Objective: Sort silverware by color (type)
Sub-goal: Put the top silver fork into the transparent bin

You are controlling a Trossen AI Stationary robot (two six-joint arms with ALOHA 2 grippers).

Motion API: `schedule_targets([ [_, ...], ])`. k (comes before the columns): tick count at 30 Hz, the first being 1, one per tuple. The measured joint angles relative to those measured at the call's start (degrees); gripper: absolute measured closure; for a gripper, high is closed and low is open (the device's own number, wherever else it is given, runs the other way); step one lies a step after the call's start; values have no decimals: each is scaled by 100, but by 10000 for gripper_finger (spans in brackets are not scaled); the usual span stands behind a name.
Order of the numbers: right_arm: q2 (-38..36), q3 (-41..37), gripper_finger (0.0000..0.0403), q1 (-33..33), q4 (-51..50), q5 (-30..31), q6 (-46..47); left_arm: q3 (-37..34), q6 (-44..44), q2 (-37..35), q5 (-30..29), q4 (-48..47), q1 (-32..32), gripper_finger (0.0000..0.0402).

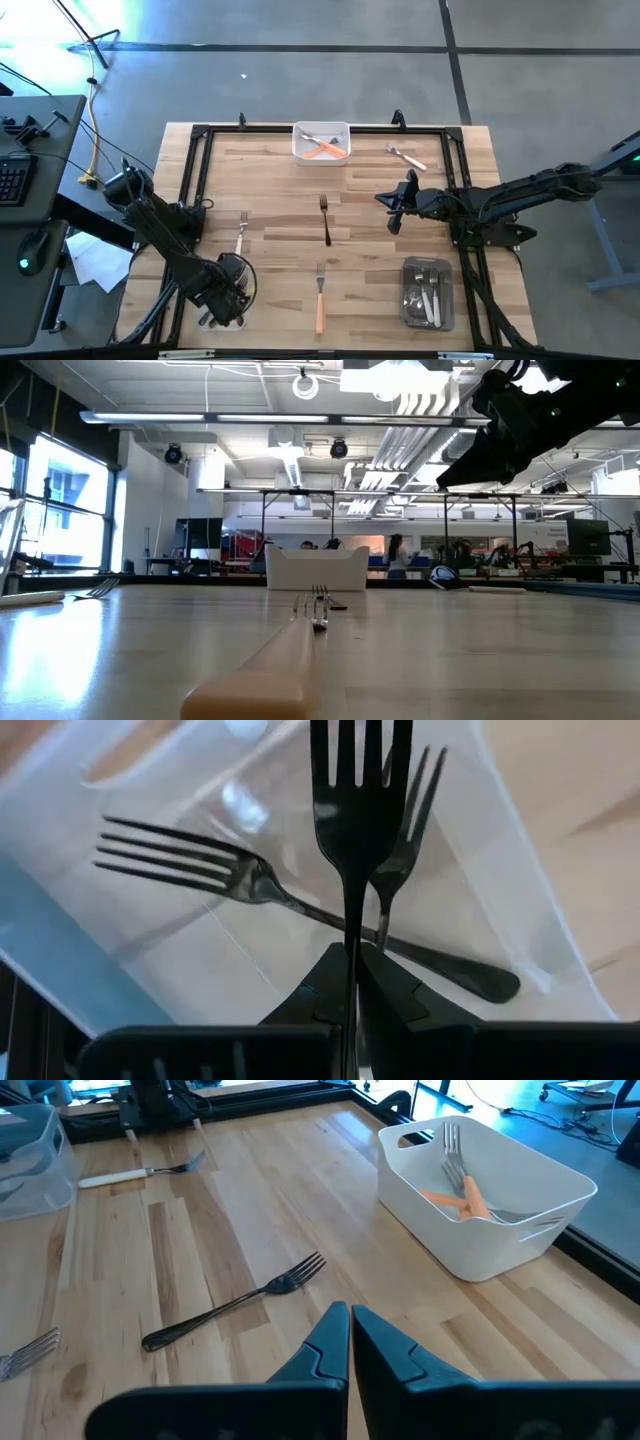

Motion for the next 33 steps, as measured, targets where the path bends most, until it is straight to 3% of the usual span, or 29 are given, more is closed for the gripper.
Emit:
schedule_targets([
  [10,0,0,403,0,0,0,0,0,235,206,323,166,4,392],
  [25,0,0,403,-5,0,-4,-150,202,1243,202,279,324,404,261],
  [33,0,0,403,-7,0,-7,-149,676,1627,177,338,-593,474,256],
])
